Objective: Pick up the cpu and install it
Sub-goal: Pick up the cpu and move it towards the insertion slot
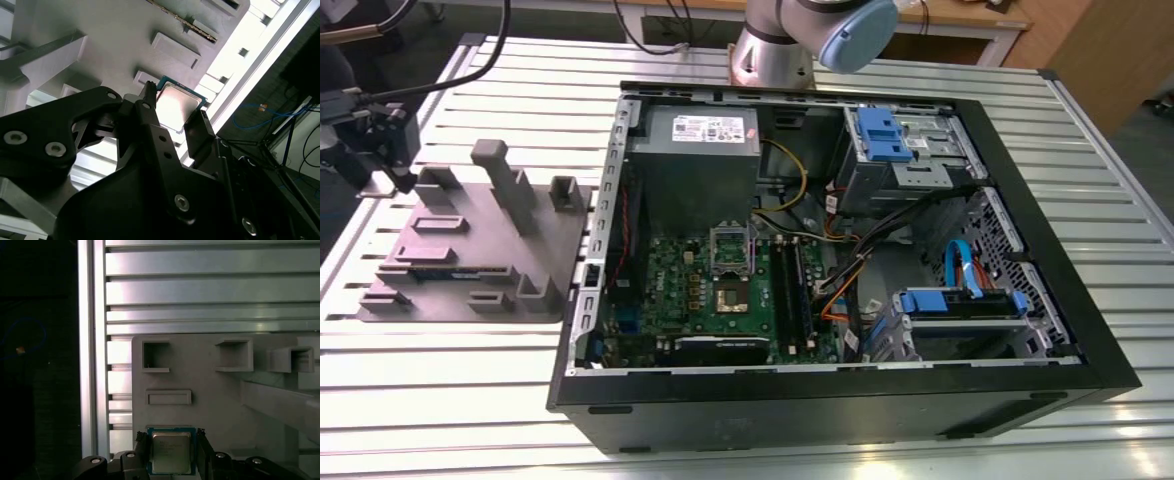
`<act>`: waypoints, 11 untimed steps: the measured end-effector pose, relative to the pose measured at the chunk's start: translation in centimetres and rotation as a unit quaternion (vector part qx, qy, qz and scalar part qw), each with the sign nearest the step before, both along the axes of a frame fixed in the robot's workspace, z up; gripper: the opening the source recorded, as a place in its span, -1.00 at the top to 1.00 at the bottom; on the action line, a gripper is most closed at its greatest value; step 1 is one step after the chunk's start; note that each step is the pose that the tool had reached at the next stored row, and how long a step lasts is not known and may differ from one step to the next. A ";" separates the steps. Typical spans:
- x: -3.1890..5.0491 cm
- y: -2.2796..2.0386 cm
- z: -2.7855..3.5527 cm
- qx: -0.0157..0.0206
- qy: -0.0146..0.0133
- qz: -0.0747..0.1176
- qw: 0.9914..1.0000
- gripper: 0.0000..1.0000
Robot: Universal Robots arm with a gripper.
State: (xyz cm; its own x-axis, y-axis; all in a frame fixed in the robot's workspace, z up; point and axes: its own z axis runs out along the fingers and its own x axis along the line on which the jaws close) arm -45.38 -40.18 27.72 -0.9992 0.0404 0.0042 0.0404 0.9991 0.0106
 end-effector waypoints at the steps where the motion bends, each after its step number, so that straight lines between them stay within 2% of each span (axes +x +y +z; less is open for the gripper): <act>1: 0.00 0.00 0.02 0.000 0.000 0.000 1.000 0.05; 11: 0.00 0.00 0.51 0.000 0.000 0.000 1.000 0.05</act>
